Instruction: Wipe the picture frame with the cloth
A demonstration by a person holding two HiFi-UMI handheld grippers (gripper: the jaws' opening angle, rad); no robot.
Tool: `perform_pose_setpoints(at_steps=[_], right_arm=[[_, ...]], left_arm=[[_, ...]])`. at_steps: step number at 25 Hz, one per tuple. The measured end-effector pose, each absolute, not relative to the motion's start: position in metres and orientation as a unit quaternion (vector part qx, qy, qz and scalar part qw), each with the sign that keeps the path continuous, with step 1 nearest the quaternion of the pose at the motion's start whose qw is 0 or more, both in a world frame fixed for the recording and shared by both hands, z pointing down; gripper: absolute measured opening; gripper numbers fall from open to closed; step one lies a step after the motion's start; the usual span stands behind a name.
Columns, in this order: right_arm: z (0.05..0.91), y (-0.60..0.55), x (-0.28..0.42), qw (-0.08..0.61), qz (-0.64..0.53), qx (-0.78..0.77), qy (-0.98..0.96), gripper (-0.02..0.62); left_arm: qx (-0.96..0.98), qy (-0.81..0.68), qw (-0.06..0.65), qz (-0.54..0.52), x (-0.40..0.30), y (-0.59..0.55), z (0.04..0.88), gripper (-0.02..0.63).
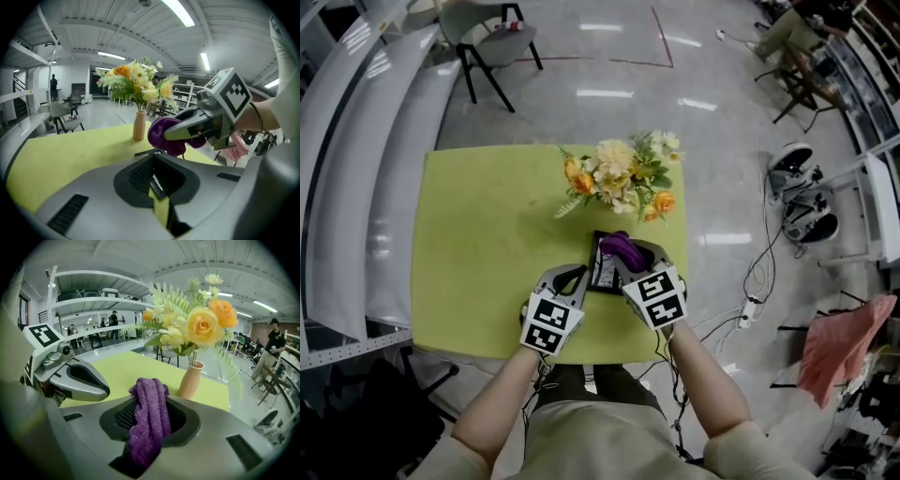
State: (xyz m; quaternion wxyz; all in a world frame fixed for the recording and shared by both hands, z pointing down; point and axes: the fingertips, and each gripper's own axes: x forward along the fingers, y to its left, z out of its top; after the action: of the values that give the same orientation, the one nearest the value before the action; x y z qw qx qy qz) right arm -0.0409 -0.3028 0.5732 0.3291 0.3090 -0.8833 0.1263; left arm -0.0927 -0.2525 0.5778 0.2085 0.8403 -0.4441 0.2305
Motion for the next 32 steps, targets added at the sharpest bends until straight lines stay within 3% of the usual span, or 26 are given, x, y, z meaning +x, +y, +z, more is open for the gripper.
perform_pose_setpoints(at_steps=[6, 19, 32], right_arm=[[0.624, -0.312, -0.057, 0.379, 0.089, 0.263, -0.883, 0.116], [0.661, -0.329, -0.069, 0.400, 0.069, 0.253, -0.878, 0.114], [0.670, -0.324, 0.008, 0.443, 0.100, 0.313, -0.834, 0.104]], left_arm=[[0.825, -0.434, 0.249, 0.263, -0.083, -0.258, 0.630, 0.008], [0.814, -0.423, 0.288, 0.274, -0.078, -0.269, 0.671, 0.008], [0.811, -0.431, 0.303, 0.253, -0.077, -0.270, 0.676, 0.008]])
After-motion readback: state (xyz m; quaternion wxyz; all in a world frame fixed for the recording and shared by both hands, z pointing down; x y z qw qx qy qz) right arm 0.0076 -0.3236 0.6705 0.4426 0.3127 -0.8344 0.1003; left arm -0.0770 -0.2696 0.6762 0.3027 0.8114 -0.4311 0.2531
